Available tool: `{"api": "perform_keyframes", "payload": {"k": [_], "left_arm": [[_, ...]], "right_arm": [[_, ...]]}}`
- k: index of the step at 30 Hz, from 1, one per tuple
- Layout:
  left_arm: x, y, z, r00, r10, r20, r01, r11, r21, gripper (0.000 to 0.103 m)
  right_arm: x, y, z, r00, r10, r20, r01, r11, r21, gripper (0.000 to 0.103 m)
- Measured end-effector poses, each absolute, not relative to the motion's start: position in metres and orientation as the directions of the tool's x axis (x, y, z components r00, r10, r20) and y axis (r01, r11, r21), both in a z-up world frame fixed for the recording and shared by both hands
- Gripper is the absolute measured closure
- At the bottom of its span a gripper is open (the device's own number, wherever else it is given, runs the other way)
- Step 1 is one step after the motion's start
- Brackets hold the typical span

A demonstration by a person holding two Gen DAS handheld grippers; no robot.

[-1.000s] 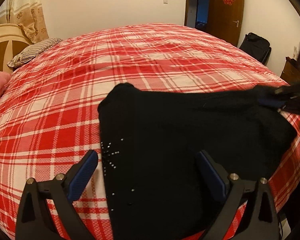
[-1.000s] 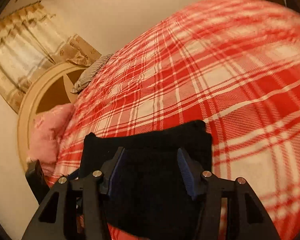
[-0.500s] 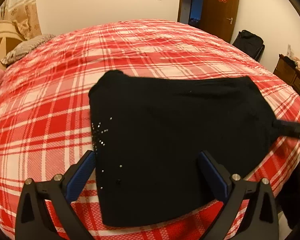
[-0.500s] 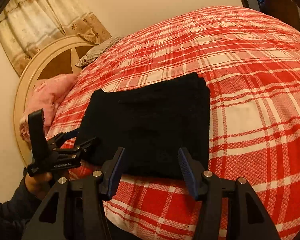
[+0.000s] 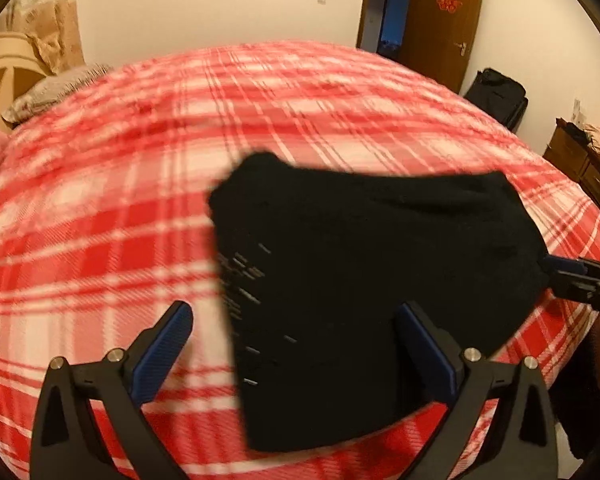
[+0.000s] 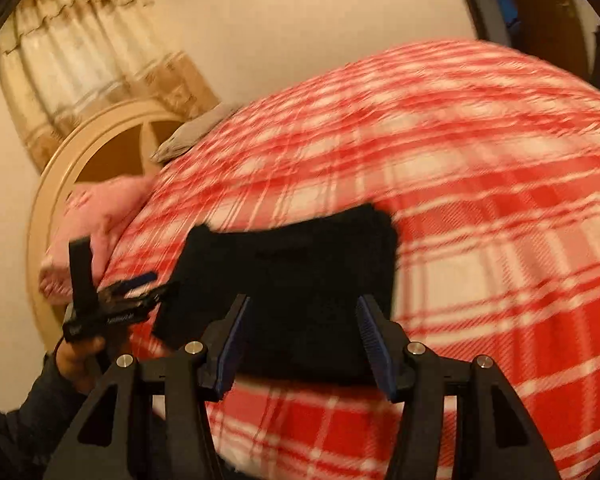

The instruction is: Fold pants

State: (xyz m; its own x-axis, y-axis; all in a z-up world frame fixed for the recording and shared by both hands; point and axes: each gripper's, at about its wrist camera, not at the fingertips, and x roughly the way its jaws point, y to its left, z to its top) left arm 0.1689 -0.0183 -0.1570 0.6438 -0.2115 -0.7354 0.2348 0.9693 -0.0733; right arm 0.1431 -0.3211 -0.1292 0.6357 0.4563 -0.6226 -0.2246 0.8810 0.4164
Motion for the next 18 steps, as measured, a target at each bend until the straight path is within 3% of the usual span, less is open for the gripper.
{"api": "perform_keyframes", "payload": {"k": [4,9,15,17,18], "left_arm": [[0.185,0.003,-0.157,0.654,-0.203,-0.729,0.201,0.975,-0.092,0.0],[0.209,0.019,-0.17,0.626,-0.293,-0.723,0.18,0.956,-0.232,0.0],[0.214,0.016,-0.173,0.611,-0.346,-0.712,0.199,0.938,-0.285,0.004],[0.215,0.013,-0.174,0.598,-0.376,-0.708,0.225,0.926,-0.302,0.009],[0.216,0.01,-0.174,0.597,-0.374,-0.71,0.232,0.927,-0.294,0.009]], "right_arm": [[0.168,-0.333,-0.14,0.609,0.45,-0.653,-0.144,0.873,0.467,0.044],[0.192,-0.337,-0.168,0.538,0.501,-0.678,-0.097,0.836,0.54,0.044],[0.207,-0.328,-0.18,0.535,0.494,-0.685,-0.098,0.842,0.53,0.044],[0.21,-0.329,-0.182,0.538,0.496,-0.681,-0.094,0.838,0.537,0.049],[0.21,-0.329,-0.181,0.539,0.494,-0.682,-0.098,0.841,0.531,0.058]]}}
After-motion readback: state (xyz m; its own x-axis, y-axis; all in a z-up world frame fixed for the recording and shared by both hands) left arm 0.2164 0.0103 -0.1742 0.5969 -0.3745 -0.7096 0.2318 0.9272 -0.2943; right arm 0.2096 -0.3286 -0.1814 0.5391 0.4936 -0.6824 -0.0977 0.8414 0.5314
